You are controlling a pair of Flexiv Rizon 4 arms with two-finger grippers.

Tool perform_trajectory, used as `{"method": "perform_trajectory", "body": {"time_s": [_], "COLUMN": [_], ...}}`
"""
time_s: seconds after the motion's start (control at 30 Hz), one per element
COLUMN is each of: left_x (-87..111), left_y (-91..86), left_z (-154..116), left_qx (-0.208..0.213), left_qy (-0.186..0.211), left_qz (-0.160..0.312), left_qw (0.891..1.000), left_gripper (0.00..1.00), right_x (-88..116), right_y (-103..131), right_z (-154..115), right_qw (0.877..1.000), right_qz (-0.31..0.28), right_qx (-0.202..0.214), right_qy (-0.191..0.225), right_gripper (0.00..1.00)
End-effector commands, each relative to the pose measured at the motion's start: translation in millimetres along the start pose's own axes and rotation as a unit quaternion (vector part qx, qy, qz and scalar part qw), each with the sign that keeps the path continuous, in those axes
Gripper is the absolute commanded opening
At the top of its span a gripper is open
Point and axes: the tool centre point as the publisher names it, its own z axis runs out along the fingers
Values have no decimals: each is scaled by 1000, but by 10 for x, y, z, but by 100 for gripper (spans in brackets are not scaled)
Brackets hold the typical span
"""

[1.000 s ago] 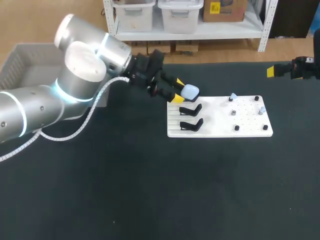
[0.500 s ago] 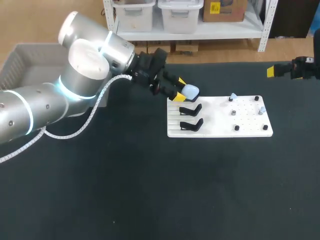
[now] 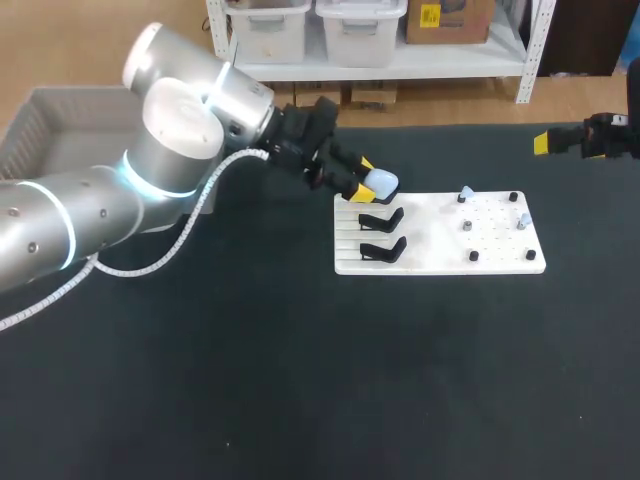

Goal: Pick up each earbud case from the left stands, insert the matching earbuds, close the lid, and place the case in the box.

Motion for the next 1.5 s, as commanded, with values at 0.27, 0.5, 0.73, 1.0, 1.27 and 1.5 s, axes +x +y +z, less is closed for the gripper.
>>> {"method": "perform_trajectory", "body": {"time_s": [0.27, 0.5, 0.73, 1.0, 1.27, 1.5], "left_x": [1, -9, -14, -25, -177, -458], "left_y": [44, 37, 27, -16, -133, -272], "left_z": [35, 50, 59, 50, -80, -345], "left_qx": [4, 5, 6, 6, -8, -38], "left_qy": [0, -1, -3, -5, -40, -100], "left_qz": [-1, 0, 0, 3, 21, 37], "left_qw": [1000, 1000, 1000, 1000, 999, 994], "left_gripper": [47, 44, 34, 0, 0, 0], "right_x": [1, 1, 1, 1, 1, 1], "right_y": [3, 3, 3, 3, 3, 3], "right_z": [-4, -4, -4, -4, -4, -4], "right_qw": [1000, 1000, 1000, 1000, 1000, 1000], "right_qz": [0, 0, 0, 0, 0, 0], "right_qx": [1, 1, 1, 1, 1, 1], "right_qy": [0, 0, 0, 0, 0, 0], "right_gripper": [100, 100, 100, 100, 100, 100]}}
